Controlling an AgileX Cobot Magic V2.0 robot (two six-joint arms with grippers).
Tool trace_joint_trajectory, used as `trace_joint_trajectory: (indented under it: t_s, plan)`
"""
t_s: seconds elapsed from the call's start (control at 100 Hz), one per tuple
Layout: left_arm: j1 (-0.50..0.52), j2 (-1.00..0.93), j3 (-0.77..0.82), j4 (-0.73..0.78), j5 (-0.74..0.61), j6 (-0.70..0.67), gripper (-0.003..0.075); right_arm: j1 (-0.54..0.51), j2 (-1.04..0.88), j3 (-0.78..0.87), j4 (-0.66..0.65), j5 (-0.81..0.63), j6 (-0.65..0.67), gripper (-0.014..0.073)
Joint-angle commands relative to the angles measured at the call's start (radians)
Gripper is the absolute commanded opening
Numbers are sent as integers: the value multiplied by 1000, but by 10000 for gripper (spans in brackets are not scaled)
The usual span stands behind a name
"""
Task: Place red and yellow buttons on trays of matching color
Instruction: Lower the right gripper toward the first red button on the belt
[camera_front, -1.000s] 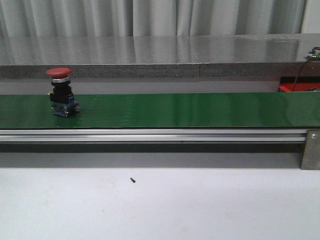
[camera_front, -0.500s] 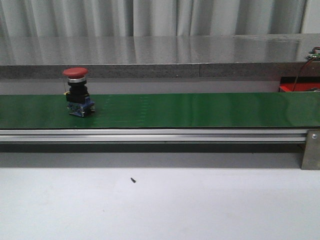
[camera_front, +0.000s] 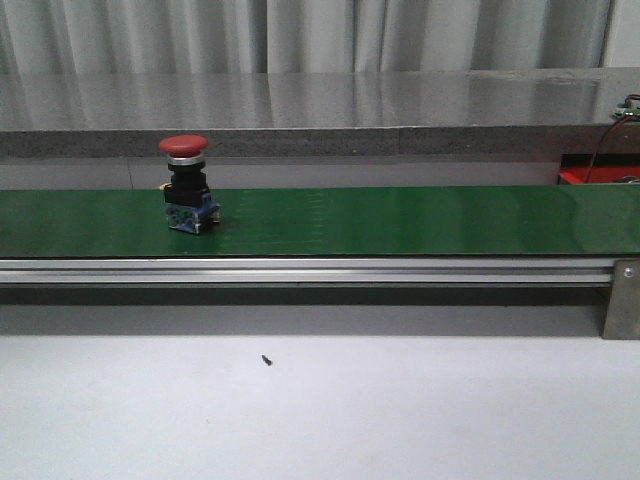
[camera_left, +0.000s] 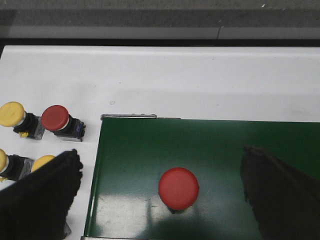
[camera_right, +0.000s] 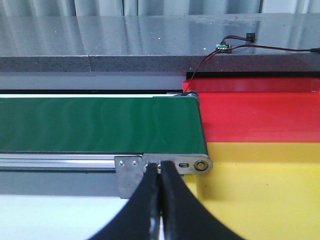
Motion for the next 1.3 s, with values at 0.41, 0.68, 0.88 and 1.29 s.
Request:
trace_joint_trajectory:
  t_s: [0.41, 0.68, 0.88, 1.29]
  plan:
    - [-10, -493, 529, -111, -301, 2, 514, 2, -18, -19, -13, -118, -3, -70]
    - [-10, -592, 620, -111, -349, 2, -16, 2, 23, -180, -28, 117, -3, -69]
    - [-10, -588, 620, -111, -353, 2, -20, 2, 197, -417, -46, 357, -3, -69]
    - [-10, -588, 620, -111, -353, 2, -20, 2, 810, -855, -15, 711, -4, -46]
